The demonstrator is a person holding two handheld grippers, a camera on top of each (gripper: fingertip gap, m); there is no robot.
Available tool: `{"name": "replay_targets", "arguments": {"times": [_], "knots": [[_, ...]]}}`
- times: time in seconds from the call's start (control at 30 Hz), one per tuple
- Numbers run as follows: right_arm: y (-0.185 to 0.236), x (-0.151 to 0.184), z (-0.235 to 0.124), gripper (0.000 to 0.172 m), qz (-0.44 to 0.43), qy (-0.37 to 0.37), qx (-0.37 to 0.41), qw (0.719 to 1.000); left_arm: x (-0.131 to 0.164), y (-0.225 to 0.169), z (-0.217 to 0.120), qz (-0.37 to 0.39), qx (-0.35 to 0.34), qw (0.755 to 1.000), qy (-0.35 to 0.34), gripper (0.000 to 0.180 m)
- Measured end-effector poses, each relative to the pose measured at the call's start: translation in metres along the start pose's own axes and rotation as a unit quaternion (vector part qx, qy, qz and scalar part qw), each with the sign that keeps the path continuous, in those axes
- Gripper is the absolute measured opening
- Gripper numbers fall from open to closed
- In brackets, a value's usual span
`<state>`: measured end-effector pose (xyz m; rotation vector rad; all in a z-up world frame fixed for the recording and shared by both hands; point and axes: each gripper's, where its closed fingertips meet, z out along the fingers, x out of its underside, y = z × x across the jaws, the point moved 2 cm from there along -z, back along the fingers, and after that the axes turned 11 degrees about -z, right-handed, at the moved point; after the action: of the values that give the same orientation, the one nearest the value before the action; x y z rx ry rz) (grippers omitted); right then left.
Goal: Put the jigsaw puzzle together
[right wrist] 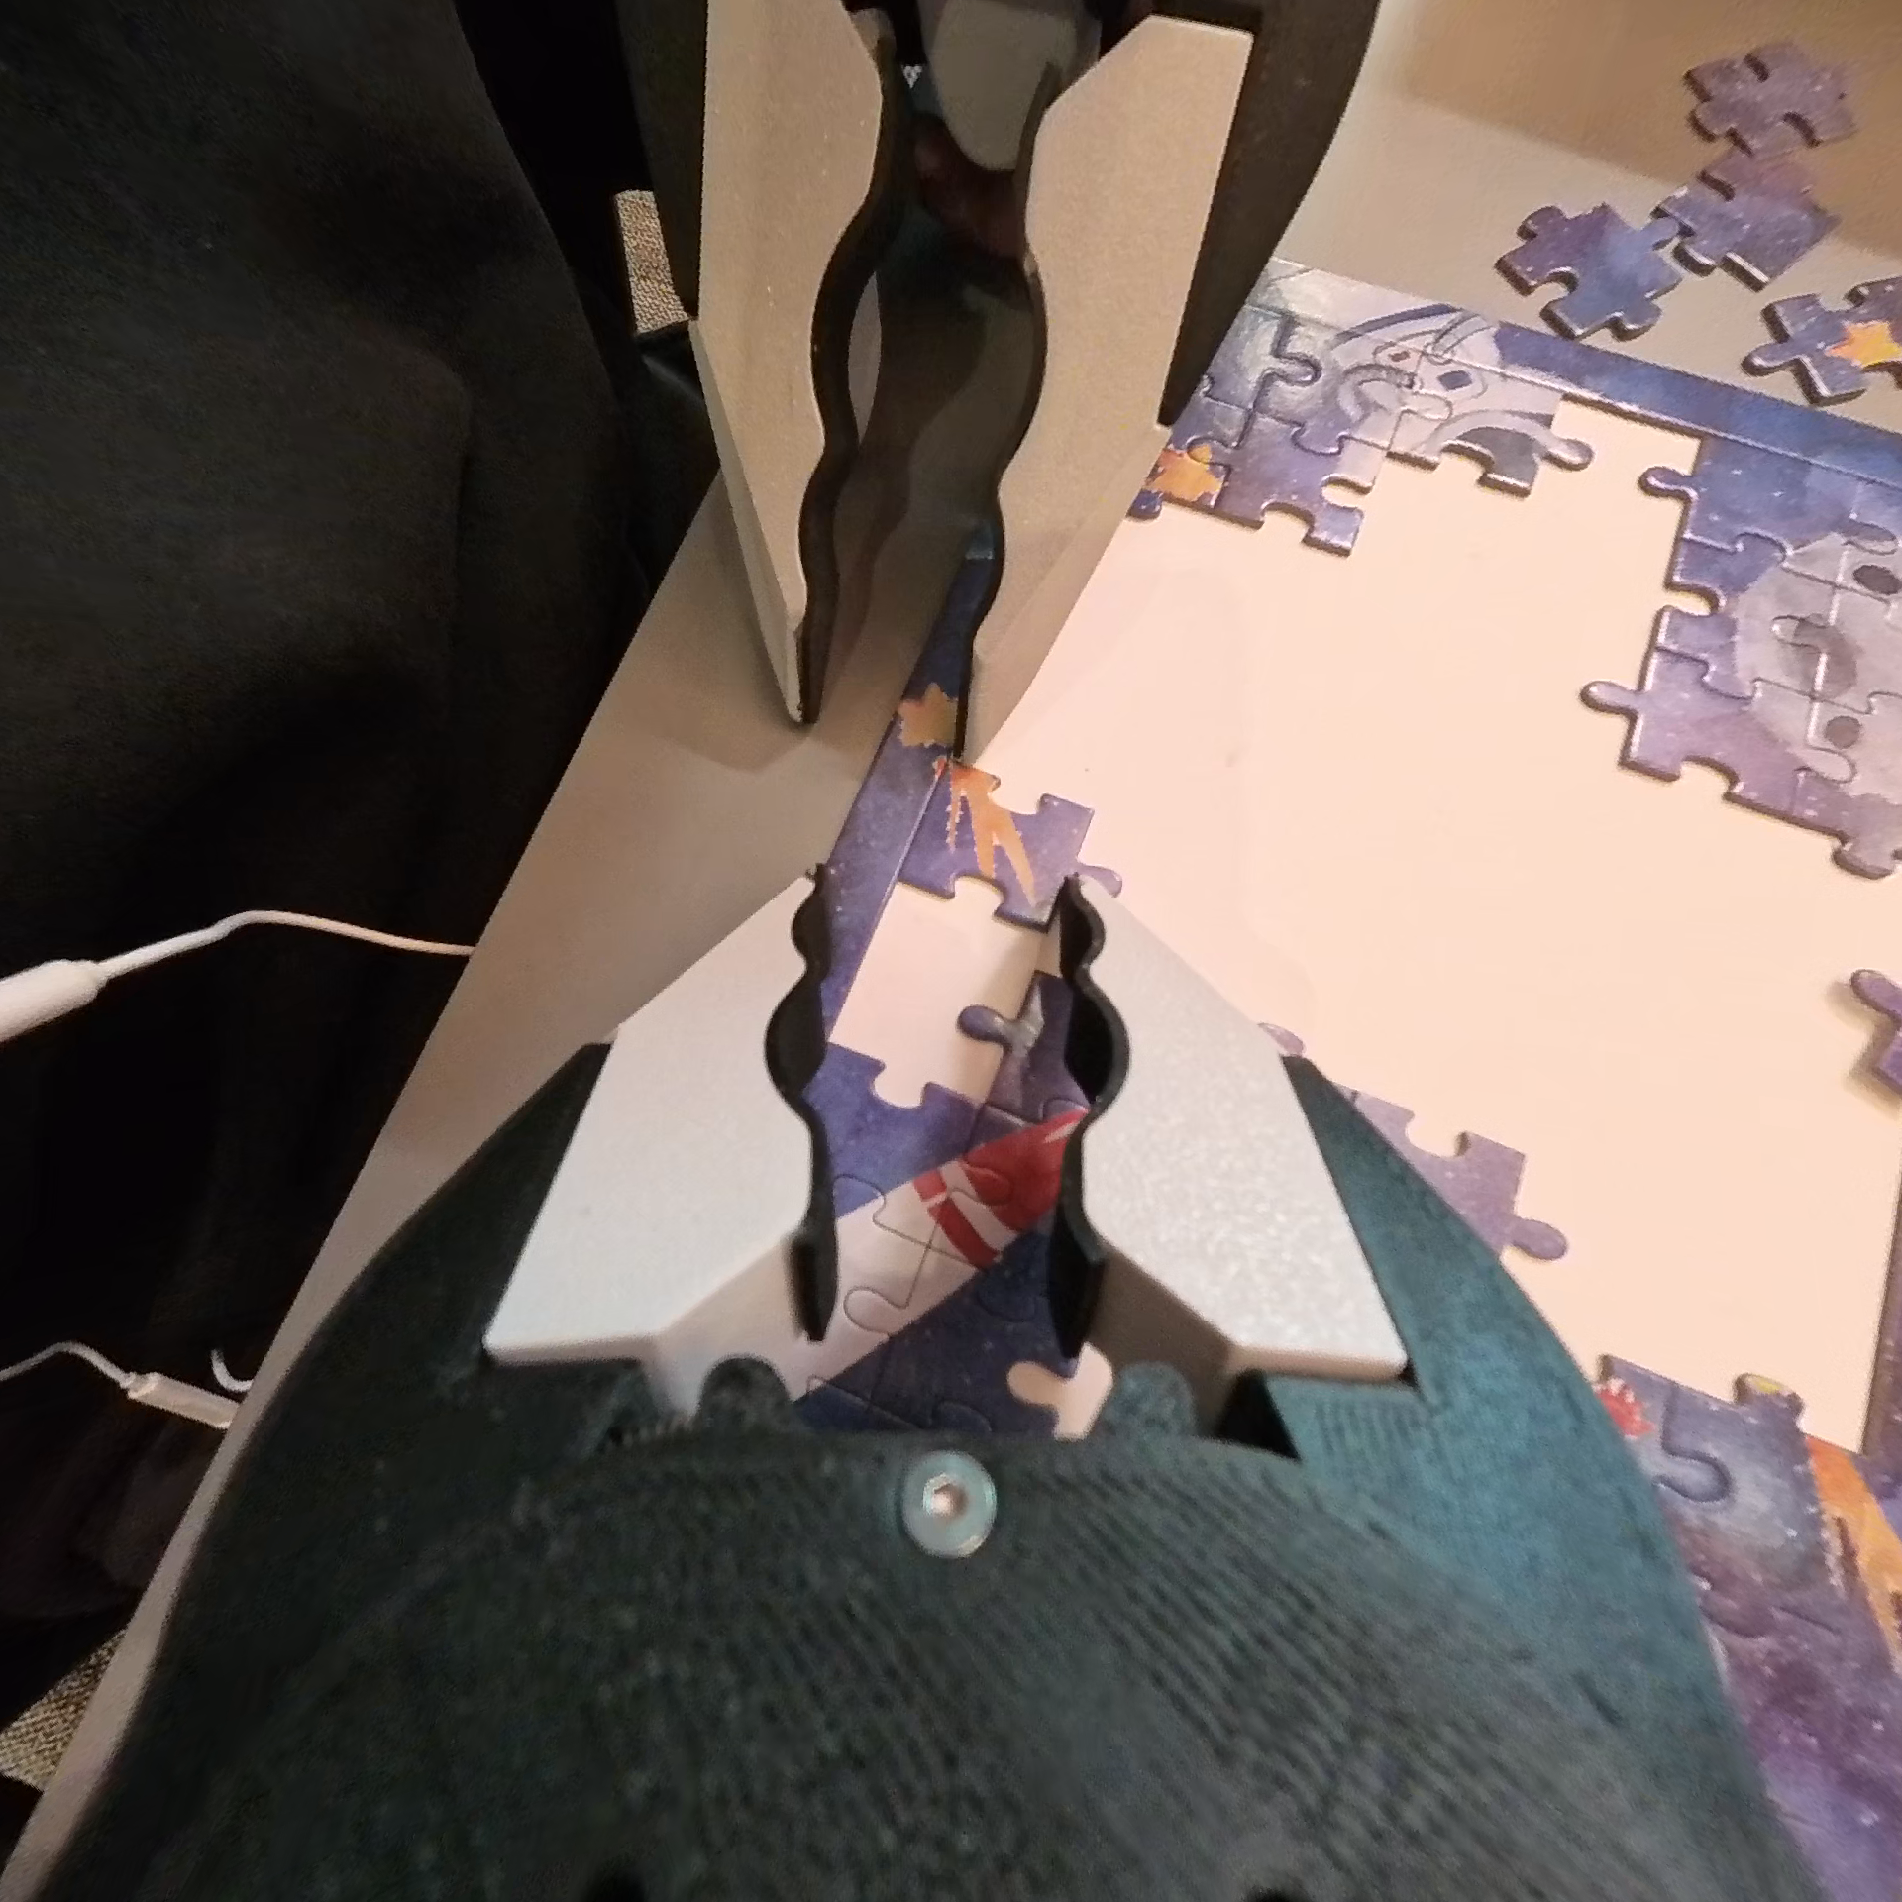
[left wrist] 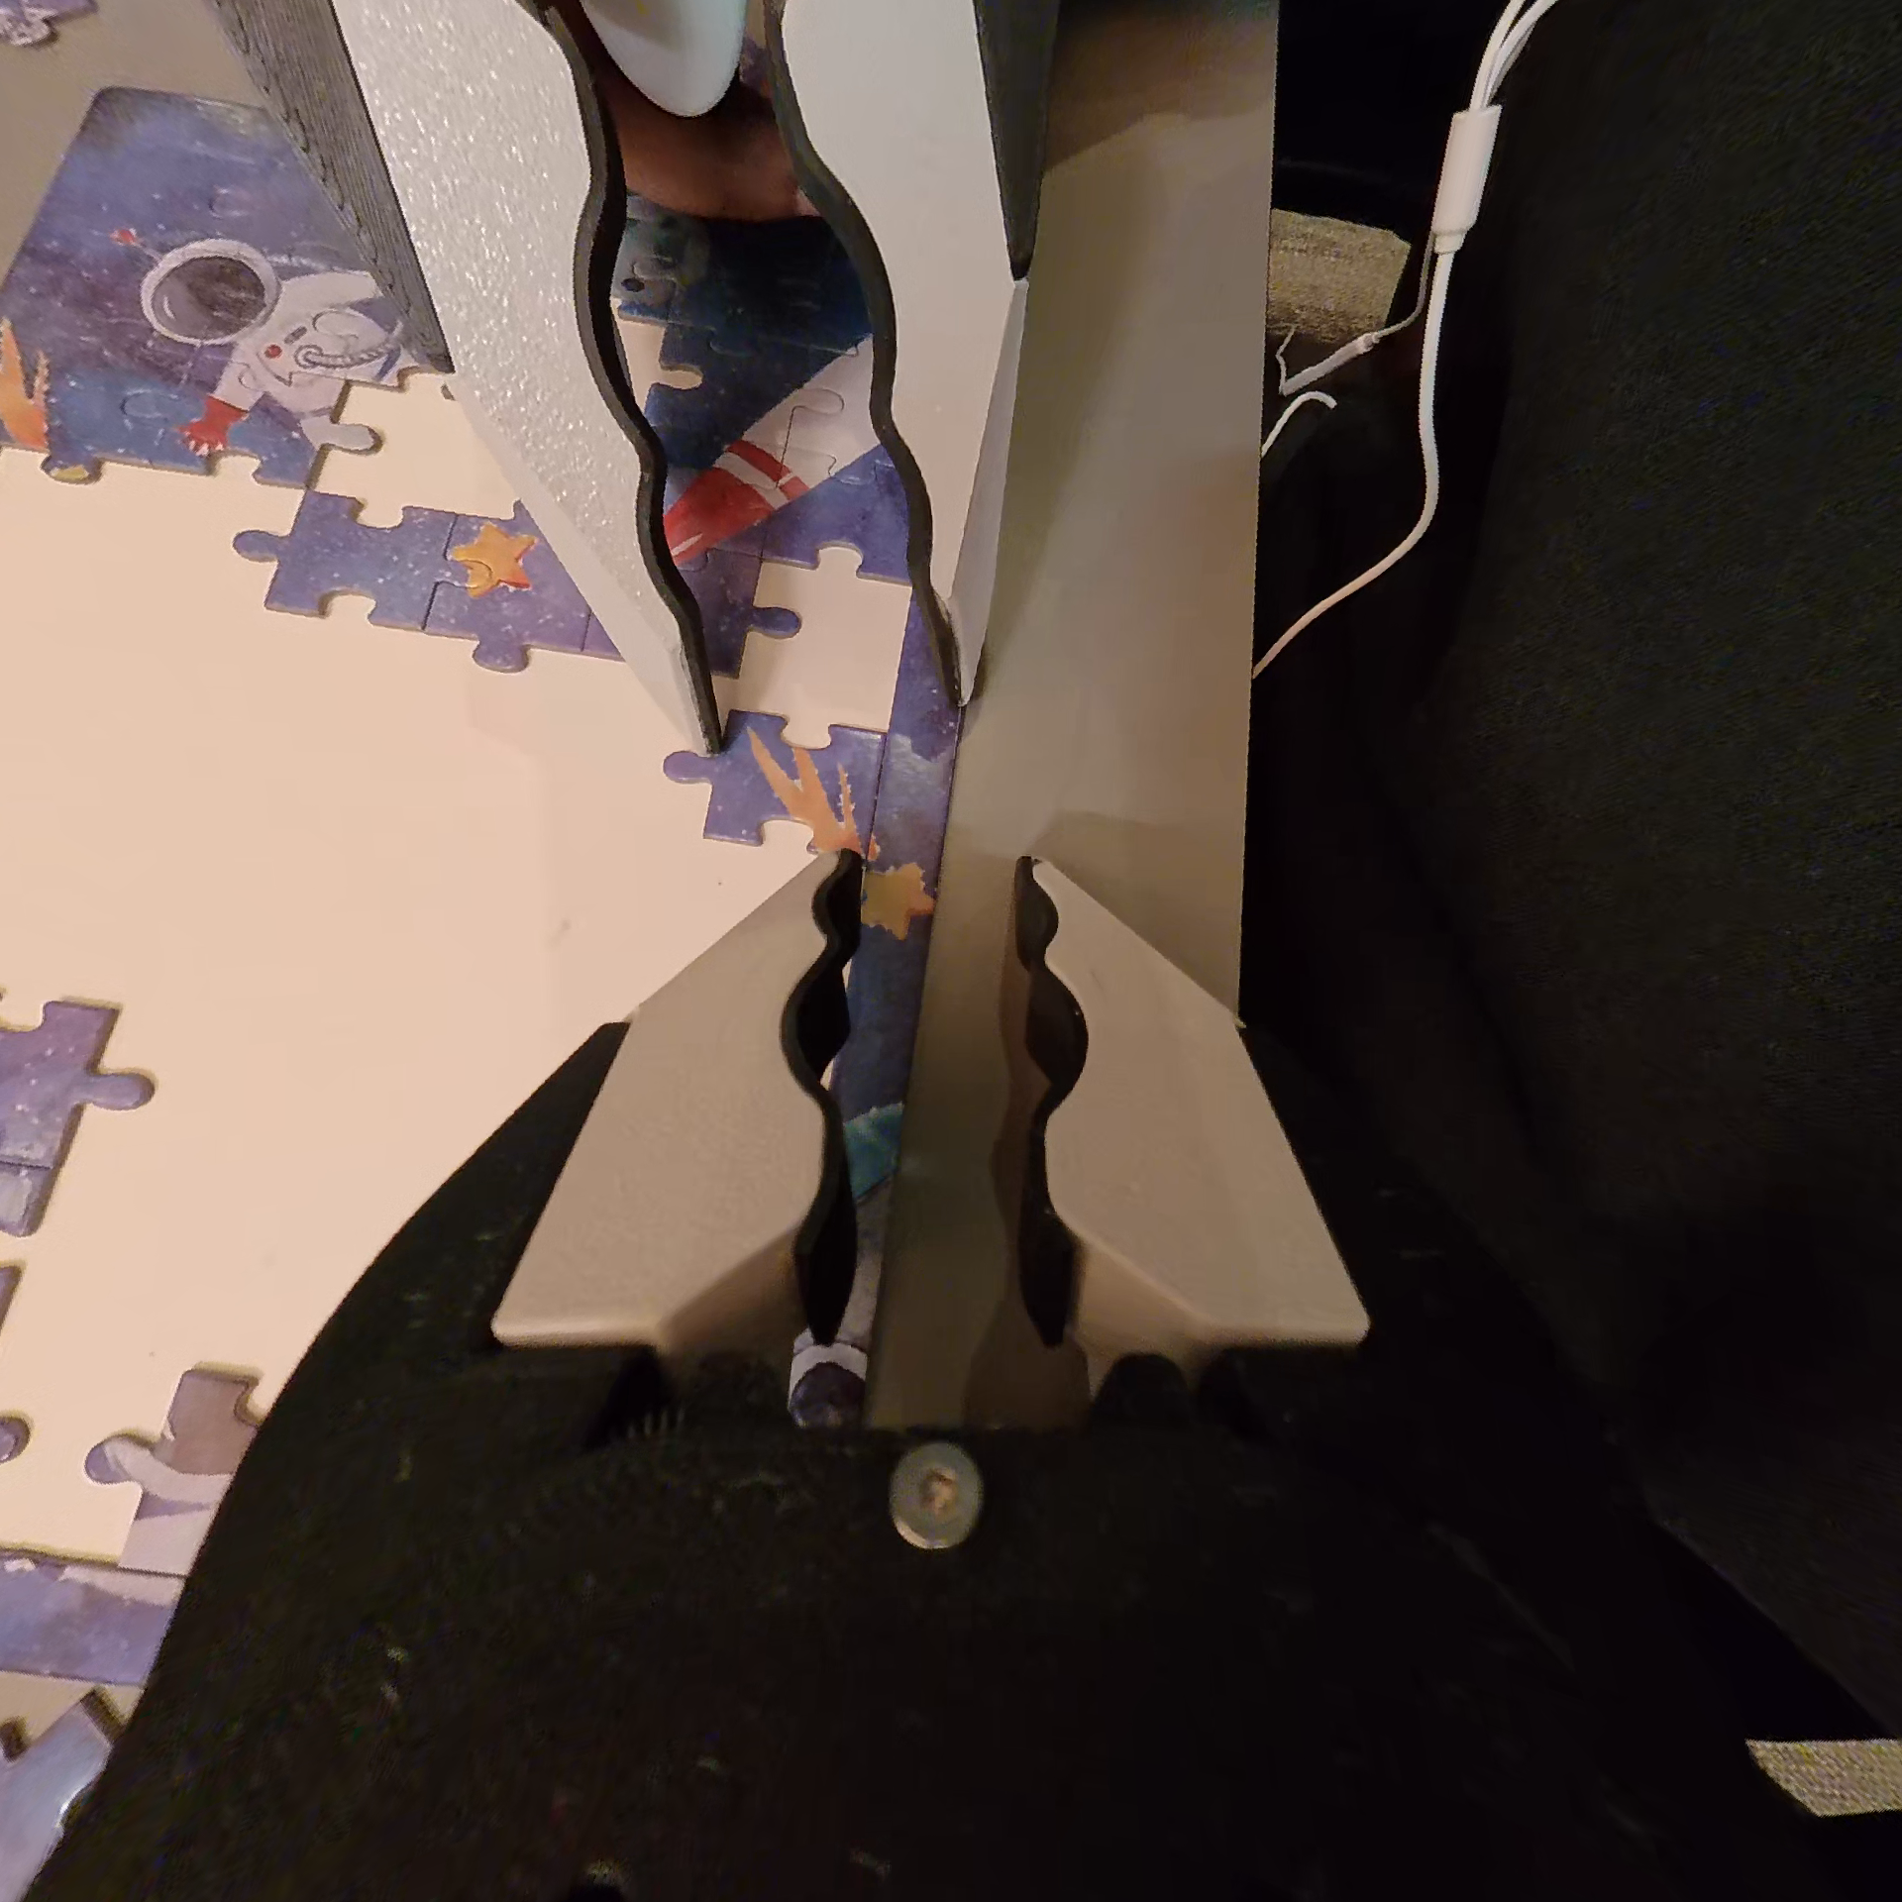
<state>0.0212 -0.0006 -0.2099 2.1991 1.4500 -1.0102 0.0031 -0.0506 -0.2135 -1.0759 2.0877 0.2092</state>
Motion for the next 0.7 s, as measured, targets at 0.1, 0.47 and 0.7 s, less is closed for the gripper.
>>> {"name": "replay_targets", "arguments": {"times": [0.1,0.47,0.7], "knots": [[0.000,0.000,0.000,0.043,0.000,0.000,0.000,1.000,0.000,0.000,0.000,0.001,0.000,1.000,0.000,0.029],[0.000,0.000,-0.001,0.042,0.001,-0.001,0.000,1.000,0.000,-0.001,-0.001,-0.001,0.002,1.000,0.000,0.030],[-0.007,-0.012,-0.015,0.043,0.009,-0.058,0.014,0.998,-0.014,0.007,-0.021,-0.020,0.007,0.996,-0.084,0.033]]}}
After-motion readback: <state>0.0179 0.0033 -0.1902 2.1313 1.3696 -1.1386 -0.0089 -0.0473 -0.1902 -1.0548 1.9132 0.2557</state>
